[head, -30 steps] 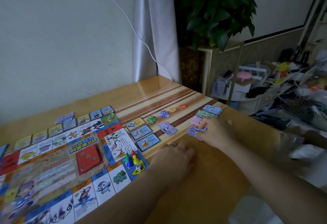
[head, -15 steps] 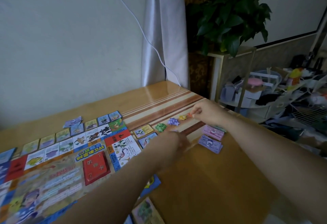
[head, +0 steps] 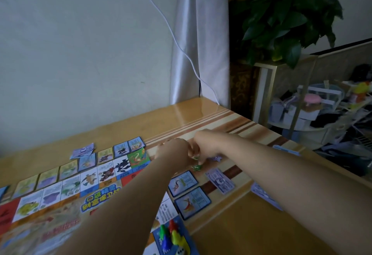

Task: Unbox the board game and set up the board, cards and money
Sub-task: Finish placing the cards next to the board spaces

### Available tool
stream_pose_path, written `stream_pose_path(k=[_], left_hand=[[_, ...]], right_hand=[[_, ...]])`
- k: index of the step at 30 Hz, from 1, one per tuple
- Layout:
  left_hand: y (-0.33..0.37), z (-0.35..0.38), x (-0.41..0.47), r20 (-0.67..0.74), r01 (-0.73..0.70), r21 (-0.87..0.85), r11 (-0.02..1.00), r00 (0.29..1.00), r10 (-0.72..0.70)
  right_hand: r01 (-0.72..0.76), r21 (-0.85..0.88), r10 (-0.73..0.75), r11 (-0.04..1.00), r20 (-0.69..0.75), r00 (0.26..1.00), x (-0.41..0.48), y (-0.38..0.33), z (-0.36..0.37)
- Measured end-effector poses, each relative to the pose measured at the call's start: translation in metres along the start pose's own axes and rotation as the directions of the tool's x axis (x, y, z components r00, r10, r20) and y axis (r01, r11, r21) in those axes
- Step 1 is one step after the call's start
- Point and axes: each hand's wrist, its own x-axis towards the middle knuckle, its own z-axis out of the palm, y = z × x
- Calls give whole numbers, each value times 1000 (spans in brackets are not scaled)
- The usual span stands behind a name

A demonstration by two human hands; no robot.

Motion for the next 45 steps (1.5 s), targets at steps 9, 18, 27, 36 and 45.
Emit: stream_pose_path(k=[9, 18, 27, 36, 45], left_hand=[[2, 5, 14, 55, 22, 12, 1000, 998, -23], [-4, 4, 20, 96, 31, 9, 999, 995, -31], [-1, 0, 23, 139, 22, 42, 999, 990, -28], [-1, -1, 28, 171, 4, 6, 1000, 985, -5], [-1, 0, 21, 104, -41, -149, 988, 993, 57]], right_hand=[[7, -130, 14, 991, 162, 987, 20, -7, -11], [44, -101, -12, 994, 300, 954, 24, -8, -21], [64, -102, -32, 993, 291, 956, 22, -6, -20], [77, -112, -36, 991, 328, 944, 22, -8, -22], [61, -162, -19, 985, 250, 968, 24, -7, -15]])
